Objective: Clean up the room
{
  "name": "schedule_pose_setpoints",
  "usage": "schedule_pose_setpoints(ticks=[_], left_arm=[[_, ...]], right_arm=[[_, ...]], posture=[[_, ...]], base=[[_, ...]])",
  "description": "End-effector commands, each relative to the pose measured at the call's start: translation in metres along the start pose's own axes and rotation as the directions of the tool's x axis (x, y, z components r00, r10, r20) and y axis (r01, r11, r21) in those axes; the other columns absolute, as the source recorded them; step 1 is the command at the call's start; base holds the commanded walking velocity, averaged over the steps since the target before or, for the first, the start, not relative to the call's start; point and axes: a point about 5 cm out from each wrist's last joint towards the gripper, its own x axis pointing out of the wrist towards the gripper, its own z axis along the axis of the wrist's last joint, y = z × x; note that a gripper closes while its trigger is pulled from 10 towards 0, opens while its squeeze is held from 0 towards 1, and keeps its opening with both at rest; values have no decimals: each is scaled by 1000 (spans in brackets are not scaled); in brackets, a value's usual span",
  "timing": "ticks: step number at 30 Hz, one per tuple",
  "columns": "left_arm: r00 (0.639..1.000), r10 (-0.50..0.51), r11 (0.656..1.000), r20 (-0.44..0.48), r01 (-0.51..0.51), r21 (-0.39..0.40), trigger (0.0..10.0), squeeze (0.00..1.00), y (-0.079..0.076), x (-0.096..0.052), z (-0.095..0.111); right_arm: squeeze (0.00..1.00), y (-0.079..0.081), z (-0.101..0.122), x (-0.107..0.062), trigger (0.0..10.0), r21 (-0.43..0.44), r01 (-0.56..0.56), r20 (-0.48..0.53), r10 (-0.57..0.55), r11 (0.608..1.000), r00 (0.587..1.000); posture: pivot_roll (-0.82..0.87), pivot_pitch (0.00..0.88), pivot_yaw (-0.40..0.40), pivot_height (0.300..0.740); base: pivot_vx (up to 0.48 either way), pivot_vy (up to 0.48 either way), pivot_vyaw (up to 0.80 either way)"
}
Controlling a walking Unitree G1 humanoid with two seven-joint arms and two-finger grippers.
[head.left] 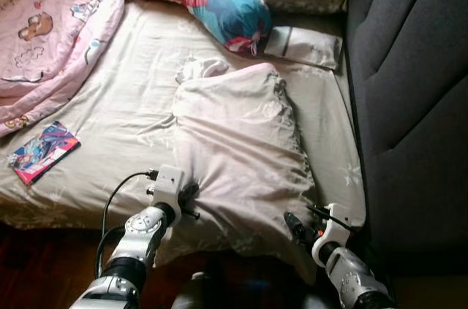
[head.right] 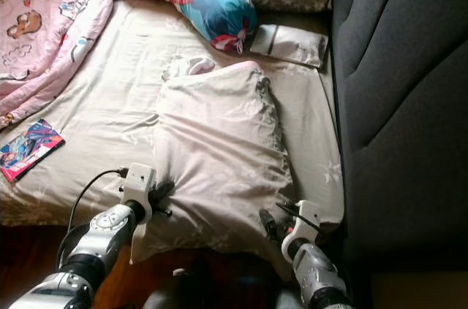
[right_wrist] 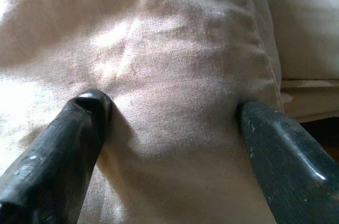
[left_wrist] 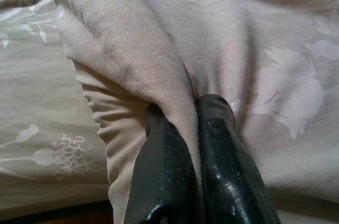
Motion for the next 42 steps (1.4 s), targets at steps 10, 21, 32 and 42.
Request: schedule_pose_setpoints(ticks=[10, 21, 32, 42], left_arm=[[999, 50, 998, -1, -50, 31, 10000, 0, 26, -20, -2], [999, 50, 998, -5, -50, 35, 10000, 0, 26, -22, 2], [999, 36, 999, -16, -36, 27, 10000, 0, 21, -19, 5], [999, 41, 999, -15, -41, 23, 10000, 0, 21, -16, 9]], right_arm=[[0, 12, -25, 1, 0, 75, 18, -40, -15, 997, 999], [0, 21, -23, 5, 0, 114, 1, -10, 1, 993, 1000], [0, 14, -20, 3, 0, 128, 34, 25, -38, 991, 999], [0, 16, -5, 6, 0, 125, 29, 80, -39, 992, 996]], posture=[[71, 323, 162, 740], [67, 322, 172, 740], [55, 310, 174, 740], [47, 298, 172, 740]], base=[[0, 0, 0], [0, 0, 0], [0, 0, 0], [0, 0, 0]])
